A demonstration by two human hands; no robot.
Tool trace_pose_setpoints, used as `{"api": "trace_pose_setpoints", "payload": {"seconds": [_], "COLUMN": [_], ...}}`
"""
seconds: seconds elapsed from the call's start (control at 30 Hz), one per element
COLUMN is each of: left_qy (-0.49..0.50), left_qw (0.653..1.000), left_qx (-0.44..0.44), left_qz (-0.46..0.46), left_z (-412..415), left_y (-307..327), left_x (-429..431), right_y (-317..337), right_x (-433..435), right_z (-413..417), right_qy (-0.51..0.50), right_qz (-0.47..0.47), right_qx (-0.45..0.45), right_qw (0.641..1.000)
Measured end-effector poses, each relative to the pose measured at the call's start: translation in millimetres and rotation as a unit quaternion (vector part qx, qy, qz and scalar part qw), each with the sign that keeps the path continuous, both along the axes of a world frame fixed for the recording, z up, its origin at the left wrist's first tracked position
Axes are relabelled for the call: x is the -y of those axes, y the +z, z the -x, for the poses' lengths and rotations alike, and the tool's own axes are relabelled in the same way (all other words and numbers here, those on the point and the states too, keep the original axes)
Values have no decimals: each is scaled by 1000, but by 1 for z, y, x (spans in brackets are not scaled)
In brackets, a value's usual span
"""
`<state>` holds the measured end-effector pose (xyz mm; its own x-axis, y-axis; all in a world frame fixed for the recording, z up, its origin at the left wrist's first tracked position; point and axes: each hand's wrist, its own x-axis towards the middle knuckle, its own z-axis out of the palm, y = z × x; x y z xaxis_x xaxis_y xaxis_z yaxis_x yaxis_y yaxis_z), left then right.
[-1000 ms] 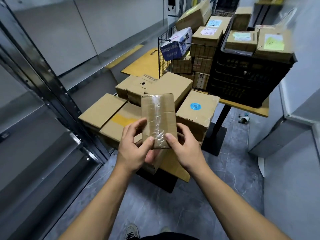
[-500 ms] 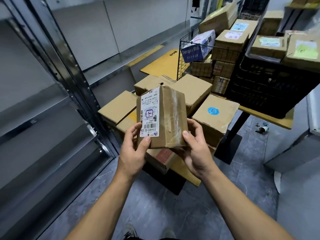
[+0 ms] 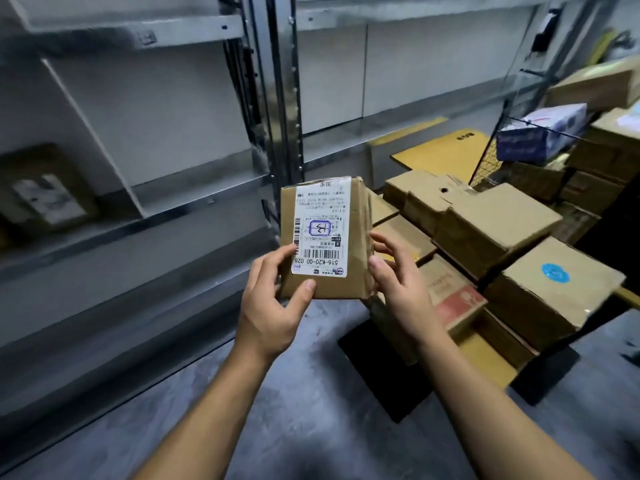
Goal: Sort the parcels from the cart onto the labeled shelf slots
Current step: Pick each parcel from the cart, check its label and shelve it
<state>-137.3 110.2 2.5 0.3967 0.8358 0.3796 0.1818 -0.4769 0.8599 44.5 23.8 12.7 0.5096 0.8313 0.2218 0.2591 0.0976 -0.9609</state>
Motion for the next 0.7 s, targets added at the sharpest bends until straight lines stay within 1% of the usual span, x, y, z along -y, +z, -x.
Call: {"api": "trace_pose_setpoints", "payload": {"seconds": [0.03,0.1,0.2,0.4,0.6,0.7], "left_qy": [13,38,73,147,195,212], "left_qw": [1000,999,995,983,969,962], "left_qx": [-7,-20,-31,-50,-81,-86], "left_qz": [-11,-32,-54,-97,-131,-150], "left_z": [13,42,88,190,278,309], "left_y": [1,6,16,28,47,54], "left_x": [-4,-13,-27,-53,-76,-85], "right_y": [2,6,15,27,39,48], "right_x": [-8,-24,-47,-94,-136,-154], "right_z": [11,37,84,183,278,316], "right_qy": [26,64,93,155,182,168], "right_qz": [0,2,0,-19,-59,-68], "right_qx": [-9,1,15,-2,-40,-46], "right_qw": [1000,998,996,988,981,982]}}
